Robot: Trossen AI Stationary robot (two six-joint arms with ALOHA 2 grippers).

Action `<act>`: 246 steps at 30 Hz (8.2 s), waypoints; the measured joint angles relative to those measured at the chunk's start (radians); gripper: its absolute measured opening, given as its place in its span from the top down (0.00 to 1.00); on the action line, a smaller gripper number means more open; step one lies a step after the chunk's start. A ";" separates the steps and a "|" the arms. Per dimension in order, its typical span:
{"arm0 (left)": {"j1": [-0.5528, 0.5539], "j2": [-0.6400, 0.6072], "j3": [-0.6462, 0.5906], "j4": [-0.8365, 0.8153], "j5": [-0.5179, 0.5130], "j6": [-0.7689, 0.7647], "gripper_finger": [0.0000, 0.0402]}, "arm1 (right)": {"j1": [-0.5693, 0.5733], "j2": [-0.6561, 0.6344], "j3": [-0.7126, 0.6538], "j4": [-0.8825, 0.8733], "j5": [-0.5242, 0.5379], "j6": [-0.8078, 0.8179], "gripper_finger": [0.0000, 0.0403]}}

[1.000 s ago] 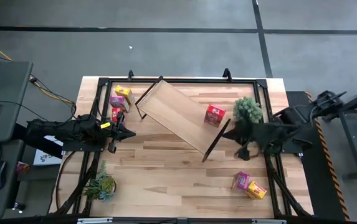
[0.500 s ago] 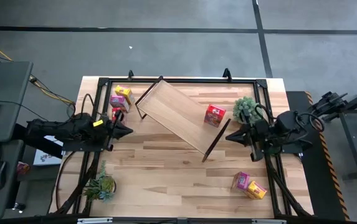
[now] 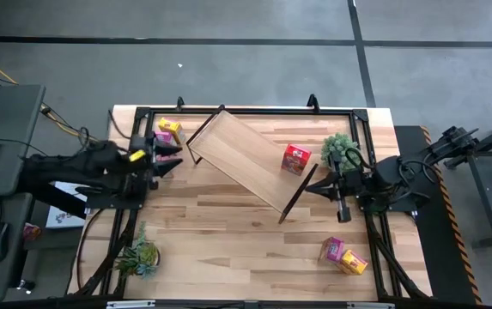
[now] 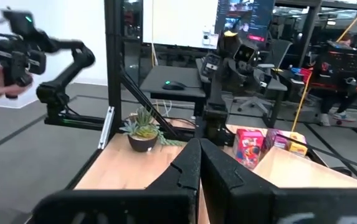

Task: Stack cereal on shelf
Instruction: Put the red cereal box on the shelf

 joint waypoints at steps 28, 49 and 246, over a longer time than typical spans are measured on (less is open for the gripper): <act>-0.047 0.342 0.314 -1.154 -0.469 -0.964 0.27 | 0.000 0.001 0.000 -0.071 0.010 0.019 1.00; -0.043 0.576 0.221 -1.179 -0.561 -1.270 0.27 | 0.000 0.001 0.000 -0.092 0.034 0.014 1.00; 0.110 1.349 0.516 0.516 0.312 0.273 1.00 | -0.468 0.000 0.001 -0.466 0.125 0.341 1.00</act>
